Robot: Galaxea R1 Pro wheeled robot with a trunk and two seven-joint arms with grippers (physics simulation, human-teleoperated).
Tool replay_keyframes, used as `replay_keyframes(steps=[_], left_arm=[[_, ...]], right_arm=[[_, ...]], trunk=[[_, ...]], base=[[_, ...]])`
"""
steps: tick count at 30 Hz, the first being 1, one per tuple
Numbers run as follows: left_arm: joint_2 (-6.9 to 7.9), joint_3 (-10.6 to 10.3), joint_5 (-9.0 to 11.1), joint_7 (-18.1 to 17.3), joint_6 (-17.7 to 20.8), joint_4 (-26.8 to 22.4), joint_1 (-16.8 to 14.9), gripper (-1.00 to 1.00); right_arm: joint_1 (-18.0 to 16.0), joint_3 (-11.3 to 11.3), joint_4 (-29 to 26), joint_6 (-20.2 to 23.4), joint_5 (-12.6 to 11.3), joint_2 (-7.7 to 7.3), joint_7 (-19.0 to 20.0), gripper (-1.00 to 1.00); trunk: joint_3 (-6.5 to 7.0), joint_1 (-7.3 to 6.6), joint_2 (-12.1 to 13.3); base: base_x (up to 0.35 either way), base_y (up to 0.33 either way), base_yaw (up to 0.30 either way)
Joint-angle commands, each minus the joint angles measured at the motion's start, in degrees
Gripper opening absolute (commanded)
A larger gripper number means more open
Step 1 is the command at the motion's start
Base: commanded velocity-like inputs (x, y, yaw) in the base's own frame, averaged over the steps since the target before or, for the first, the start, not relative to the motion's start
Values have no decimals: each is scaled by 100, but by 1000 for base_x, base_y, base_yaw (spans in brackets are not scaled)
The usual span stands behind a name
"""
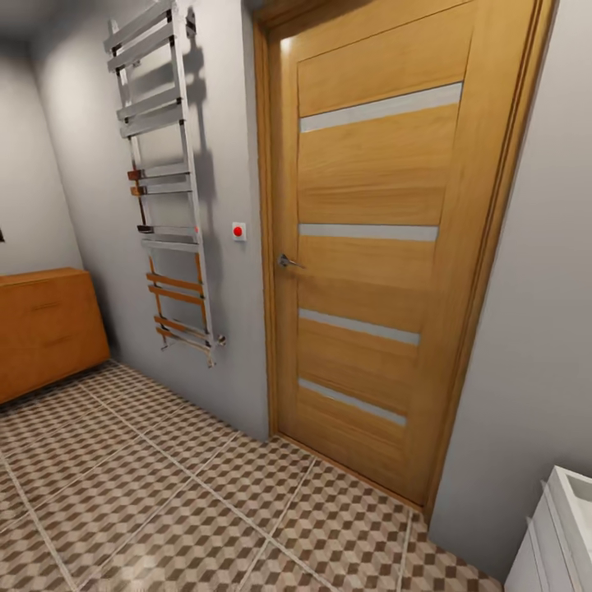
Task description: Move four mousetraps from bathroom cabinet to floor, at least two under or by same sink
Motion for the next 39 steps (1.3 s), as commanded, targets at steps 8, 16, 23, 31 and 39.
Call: replay_keyframes(steps=[8, 16, 23, 31, 39], left_arm=[[-2, -49, 50, 17, -19, 7, -5, 100], [-2, -51, 50, 17, -19, 7, -5, 100], [-2, -51, 50, 17, -19, 7, -5, 100], [-2, -49, 50, 17, -19, 7, -5, 100], [-2, -52, 50, 17, -19, 7, -5, 100]], right_arm=[[-7, -48, 18, -24, 57, 0, -31, 100], [-7, -48, 18, -24, 57, -3, -31, 100], [-7, -48, 18, -24, 57, -2, -31, 100], [-7, -48, 18, -24, 57, 0, -31, 100], [-7, -48, 18, -24, 60, 0, -31, 100]], trunk=[[-6, -1, -3], [-6, -1, -3], [-6, -1, -3], [-6, -1, -3], [-6, -1, -3]], base=[[0, 0, 280], [0, 0, 280], [0, 0, 280], [0, 0, 280], [0, 0, 280]])
